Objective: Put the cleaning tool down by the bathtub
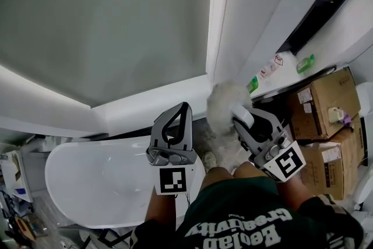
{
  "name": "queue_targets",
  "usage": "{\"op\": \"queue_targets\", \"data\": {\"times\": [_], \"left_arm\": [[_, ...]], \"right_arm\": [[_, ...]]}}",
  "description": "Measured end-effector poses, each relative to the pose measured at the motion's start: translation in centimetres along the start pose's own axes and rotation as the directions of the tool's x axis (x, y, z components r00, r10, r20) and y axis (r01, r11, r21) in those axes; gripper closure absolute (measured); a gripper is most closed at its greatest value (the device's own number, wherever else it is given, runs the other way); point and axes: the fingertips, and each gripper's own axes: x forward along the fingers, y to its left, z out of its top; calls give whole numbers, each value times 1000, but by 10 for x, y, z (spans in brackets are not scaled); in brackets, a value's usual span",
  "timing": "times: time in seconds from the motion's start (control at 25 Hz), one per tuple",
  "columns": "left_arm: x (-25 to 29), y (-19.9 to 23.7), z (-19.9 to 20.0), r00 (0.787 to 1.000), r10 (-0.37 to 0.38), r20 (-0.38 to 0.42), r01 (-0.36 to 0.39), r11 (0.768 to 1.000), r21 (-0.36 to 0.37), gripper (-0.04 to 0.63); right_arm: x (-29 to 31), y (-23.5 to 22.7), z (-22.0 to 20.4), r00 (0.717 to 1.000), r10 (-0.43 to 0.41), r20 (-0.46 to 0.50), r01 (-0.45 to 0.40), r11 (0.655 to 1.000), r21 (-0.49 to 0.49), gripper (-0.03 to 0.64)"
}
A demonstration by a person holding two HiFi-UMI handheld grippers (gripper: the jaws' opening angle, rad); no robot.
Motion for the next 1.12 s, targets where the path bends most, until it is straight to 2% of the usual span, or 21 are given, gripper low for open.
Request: {"op": "queue_targets", "data": {"times": [0.4, 0.64, 0.92, 1.12], "left_arm": [[-8, 11, 3, 999, 46, 2, -46, 999, -26, 590], [-13, 16, 4, 996, 90, -18, -91, 996, -11, 590], [-16, 28, 15, 980, 193, -43, -192, 981, 24, 590], [-10, 32, 16, 960, 268, -78, -268, 963, 15, 589]], "right_arm": [[7, 3, -1, 1000, 16, -19, -16, 1000, -8, 520], [12, -8, 0, 999, 31, -15, -31, 999, -4, 520], [34, -14, 8, 989, 144, 40, -143, 990, -5, 520], [50, -28, 18, 964, 251, 91, -251, 968, -12, 520]]}}
